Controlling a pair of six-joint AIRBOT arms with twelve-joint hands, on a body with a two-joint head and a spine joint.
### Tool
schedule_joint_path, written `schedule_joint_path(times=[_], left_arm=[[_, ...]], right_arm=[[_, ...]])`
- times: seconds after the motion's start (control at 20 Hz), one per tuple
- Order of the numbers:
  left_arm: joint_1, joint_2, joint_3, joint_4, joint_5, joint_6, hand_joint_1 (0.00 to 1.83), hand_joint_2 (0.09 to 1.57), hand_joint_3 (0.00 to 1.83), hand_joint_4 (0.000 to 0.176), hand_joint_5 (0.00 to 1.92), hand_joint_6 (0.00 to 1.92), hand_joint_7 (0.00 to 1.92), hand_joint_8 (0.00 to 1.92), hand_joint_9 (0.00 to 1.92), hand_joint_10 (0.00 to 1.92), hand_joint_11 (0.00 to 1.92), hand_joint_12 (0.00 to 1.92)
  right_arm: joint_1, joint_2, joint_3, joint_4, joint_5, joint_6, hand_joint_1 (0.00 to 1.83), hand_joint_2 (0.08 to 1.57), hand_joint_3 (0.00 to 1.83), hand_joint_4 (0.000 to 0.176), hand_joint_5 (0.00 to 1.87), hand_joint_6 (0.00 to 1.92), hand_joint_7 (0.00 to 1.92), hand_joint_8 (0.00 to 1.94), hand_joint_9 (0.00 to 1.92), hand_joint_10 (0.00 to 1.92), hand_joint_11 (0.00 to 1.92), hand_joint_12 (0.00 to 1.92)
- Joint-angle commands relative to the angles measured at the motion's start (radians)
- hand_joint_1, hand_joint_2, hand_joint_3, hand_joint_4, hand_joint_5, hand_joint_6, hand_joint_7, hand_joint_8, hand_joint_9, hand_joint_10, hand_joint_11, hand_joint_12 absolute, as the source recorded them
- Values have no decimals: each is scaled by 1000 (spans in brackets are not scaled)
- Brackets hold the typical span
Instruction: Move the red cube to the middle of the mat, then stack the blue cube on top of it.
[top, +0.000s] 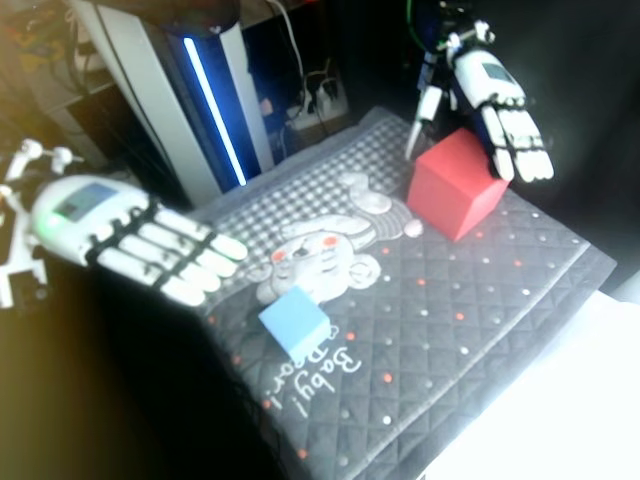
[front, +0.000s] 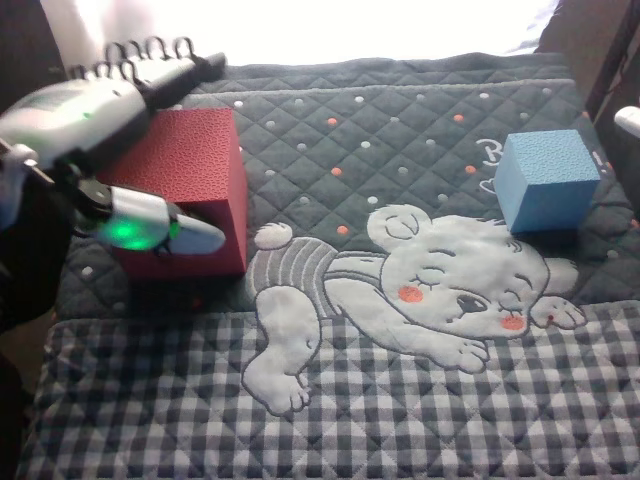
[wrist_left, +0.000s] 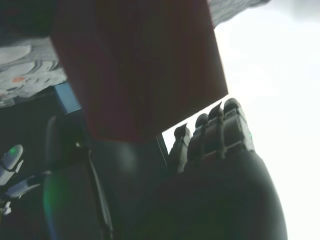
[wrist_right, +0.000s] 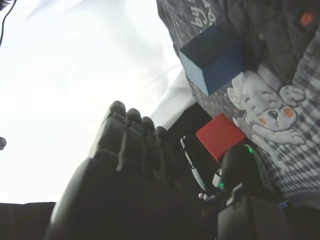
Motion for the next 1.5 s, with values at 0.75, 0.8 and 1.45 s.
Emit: schedule_joint_path(times=[0.75, 0.8, 1.45], left_arm=[[7, 12, -25, 138, -257, -153, 1382, 1073, 0, 159, 30, 1701, 0, 1314, 0, 1404, 0, 1871], [-3, 11, -27, 156, -267, -160, 1408, 1074, 0, 127, 16, 1696, 0, 1341, 0, 1453, 0, 1911], [-140, -277, 140, 335, -80, -354, 993, 1110, 2, 0, 163, 843, 98, 648, 0, 883, 0, 1271]], right_arm=[[0, -1, 10, 9, 120, 14, 344, 1340, 9, 0, 0, 0, 0, 0, 0, 0, 20, 10], [0, -1, 10, 10, 120, 14, 335, 1339, 8, 0, 0, 0, 0, 0, 0, 0, 10, 8], [1, -1, 14, 9, 127, 14, 340, 1550, 29, 5, 0, 0, 0, 0, 0, 0, 0, 0]])
